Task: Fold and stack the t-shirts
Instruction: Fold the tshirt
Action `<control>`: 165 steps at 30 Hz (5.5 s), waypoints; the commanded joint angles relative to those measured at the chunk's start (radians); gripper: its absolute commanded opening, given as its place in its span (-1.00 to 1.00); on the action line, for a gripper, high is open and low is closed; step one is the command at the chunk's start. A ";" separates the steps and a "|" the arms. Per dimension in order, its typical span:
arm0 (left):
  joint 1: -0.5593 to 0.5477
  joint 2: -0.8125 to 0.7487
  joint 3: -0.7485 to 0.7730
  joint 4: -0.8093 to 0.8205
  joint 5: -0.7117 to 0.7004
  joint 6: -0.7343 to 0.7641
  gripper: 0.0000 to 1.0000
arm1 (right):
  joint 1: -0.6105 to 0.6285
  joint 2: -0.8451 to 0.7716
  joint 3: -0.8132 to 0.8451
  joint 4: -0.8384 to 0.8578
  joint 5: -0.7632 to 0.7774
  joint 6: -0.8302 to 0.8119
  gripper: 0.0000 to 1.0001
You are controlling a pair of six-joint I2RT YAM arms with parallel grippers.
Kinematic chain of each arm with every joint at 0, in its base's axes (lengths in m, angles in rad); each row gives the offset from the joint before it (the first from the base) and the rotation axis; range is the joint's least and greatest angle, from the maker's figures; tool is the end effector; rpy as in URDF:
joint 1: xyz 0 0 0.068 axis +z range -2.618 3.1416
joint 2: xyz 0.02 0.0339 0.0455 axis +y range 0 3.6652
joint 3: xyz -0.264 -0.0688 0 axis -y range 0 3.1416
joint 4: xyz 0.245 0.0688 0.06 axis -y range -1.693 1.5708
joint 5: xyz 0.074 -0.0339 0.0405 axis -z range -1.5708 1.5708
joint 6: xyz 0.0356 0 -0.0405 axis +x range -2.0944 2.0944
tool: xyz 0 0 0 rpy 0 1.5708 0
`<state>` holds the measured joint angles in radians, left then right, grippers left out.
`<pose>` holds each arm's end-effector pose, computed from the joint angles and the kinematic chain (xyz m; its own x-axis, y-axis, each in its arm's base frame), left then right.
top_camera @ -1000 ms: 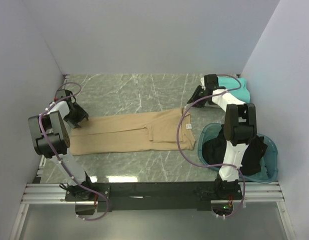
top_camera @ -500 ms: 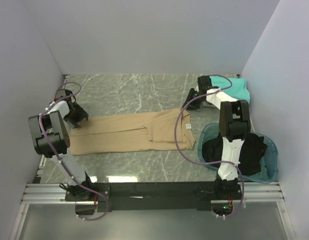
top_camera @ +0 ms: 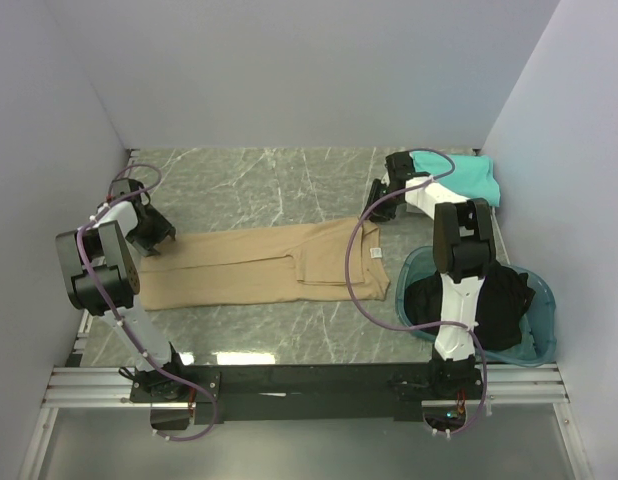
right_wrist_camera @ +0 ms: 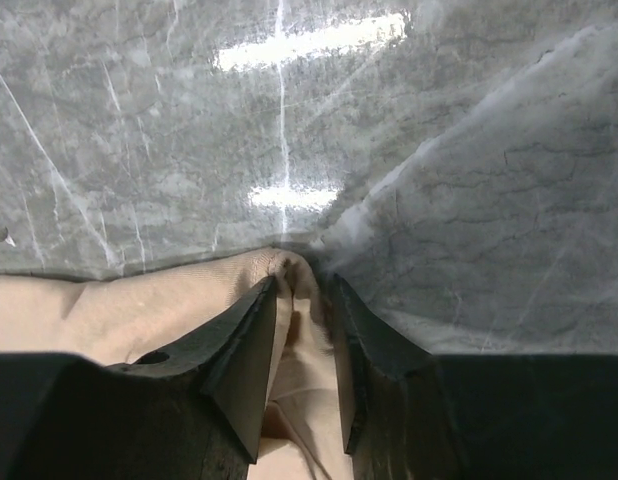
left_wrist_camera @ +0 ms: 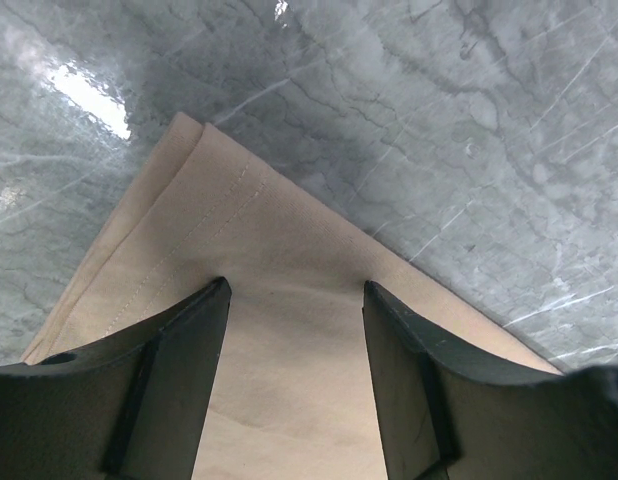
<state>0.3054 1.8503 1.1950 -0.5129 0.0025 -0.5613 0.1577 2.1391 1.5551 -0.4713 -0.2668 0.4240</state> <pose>0.3497 0.1101 0.1647 -0.5833 -0.7420 -0.3305 -0.7208 0.6604 -0.2105 0.4459 0.0804 0.1567 -0.8983 0.2590 -0.3549 0.0984 0.9059 0.4119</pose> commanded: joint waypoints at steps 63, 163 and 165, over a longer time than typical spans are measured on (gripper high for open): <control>-0.163 -0.192 -0.110 0.004 0.048 0.074 0.66 | 0.221 -0.219 0.022 -0.018 0.102 0.070 -0.21; -0.172 -0.255 -0.215 0.024 0.048 0.123 0.65 | 0.330 -0.455 -0.435 -0.217 0.147 0.191 -1.00; -0.170 -0.250 -0.212 0.024 0.048 0.124 0.65 | 0.330 -0.456 -0.437 -0.227 0.140 0.190 -1.00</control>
<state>0.1375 1.6165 0.9726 -0.4946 0.0521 -0.4561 0.4946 1.7107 1.1046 -0.6567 -0.1085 0.6060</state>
